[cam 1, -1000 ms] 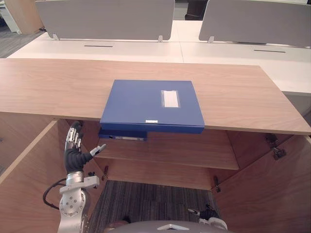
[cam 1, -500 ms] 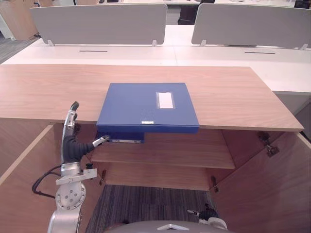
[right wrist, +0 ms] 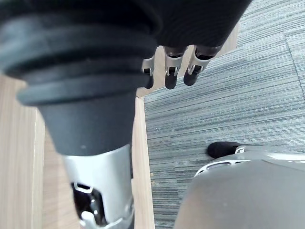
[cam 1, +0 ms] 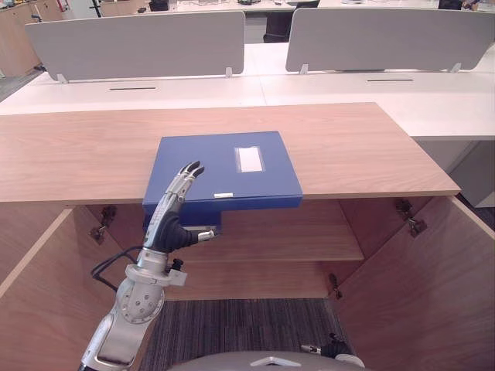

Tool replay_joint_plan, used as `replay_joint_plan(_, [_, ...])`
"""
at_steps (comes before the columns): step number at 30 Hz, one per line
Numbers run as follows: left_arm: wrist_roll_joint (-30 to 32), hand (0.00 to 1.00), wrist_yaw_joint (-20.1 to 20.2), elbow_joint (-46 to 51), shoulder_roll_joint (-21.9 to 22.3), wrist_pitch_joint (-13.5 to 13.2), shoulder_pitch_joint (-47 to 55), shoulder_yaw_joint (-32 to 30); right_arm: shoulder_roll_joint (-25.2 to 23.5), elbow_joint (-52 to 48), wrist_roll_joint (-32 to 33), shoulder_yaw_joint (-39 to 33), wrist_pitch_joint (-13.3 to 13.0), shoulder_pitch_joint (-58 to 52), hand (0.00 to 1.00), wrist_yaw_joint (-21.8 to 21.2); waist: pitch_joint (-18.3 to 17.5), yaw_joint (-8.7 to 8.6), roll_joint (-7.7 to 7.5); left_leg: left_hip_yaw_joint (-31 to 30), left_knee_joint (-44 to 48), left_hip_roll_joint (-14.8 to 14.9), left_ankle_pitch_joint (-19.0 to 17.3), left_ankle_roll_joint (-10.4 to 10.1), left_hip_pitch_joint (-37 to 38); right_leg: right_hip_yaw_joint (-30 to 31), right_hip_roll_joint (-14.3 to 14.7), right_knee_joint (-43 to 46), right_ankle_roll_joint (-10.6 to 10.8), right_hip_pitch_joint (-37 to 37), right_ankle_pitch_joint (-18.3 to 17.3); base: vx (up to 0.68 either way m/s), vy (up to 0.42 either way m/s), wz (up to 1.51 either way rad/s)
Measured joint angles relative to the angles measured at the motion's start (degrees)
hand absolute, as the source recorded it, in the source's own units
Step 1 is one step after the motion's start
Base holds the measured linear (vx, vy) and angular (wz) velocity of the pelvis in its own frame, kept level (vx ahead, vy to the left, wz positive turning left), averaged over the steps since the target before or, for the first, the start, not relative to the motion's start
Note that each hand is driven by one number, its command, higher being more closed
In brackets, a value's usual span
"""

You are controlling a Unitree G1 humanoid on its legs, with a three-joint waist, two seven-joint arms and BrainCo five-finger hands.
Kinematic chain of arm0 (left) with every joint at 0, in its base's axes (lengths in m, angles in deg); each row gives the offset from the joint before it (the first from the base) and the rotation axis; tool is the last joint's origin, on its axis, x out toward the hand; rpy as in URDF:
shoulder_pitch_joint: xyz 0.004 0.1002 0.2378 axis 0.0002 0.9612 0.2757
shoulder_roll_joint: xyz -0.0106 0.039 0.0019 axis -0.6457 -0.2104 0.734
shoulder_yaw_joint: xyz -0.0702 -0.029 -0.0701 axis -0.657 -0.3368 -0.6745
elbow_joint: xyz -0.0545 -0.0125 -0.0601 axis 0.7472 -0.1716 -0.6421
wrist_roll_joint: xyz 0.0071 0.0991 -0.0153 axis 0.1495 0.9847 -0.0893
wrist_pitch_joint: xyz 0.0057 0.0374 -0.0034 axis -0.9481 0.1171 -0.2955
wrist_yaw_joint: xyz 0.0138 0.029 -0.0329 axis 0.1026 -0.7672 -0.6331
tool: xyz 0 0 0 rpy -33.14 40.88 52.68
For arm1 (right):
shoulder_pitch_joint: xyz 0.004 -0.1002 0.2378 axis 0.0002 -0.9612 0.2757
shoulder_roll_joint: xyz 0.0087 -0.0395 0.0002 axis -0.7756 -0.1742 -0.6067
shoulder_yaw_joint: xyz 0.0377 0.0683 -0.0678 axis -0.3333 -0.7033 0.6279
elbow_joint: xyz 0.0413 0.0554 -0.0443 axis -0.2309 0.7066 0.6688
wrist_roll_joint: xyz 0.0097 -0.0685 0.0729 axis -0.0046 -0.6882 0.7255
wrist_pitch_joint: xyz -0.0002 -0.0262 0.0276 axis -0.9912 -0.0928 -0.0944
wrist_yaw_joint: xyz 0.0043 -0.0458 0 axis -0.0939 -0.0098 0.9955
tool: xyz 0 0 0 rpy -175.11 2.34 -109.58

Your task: Walk over to the cabinet, pick up the folder, carry it to the office cabinet, place the folder inside the office cabinet, then close the office cabinet door

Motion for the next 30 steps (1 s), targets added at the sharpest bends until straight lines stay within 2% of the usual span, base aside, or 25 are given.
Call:
replay_joint_plan(7, [5.91,0.0,-0.21,-2.21,-1.0,0.04,-0.9,3.33,0.24,0.21,0.02,0.01,0.0,0.0,0.0,0.0,-0.45,-0.38,0.54,0.27,-0.03,-0.11,-0.29,-0.05,-0.03,0.71,0.06,-1.53,0.24,0.26,0.92,0.0,0.003,-0.06])
replay_joint_plan(16, [13.92,0.0,-2.03,-5.65,-0.72,2.22,-1.63,3.5,0.22,1.69,0.1,-0.03,0.04,0.1,0.0,-0.01,-1.27,-1.19,0.35,0.63,-0.06,-0.12,-0.56,-0.19,-0.09,0.97,0.07,-2.14,0.24,0.31,1.09,0.0,0.0,0.0])
replay_joint_plan(24, [18.06,0.0,-6.49,-8.7,2.81,4.75,-2.04,2.79,0.19,1.72,0.11,-0.51,0.16,-0.09,0.0,-0.02,-1.28,-1.31,0.37,0.7,-0.07,-0.11,-0.67,-0.22,-0.23,0.99,0.09,-2.4,0.26,0.29,1.1,0.0,0.0,0.0])
replay_joint_plan(30, [19.61,0.0,-8.13,-9.98,4.46,6.42,-2.77,0.9,0.03,1.75,0.16,-1.16,0.32,-0.2,0.0,-0.02,-1.31,-1.4,0.38,0.8,-0.08,-0.12,-0.69,-0.24,-0.34,1.04,0.11,-2.8,0.24,0.32,1.34,0.0,0.0,0.0])
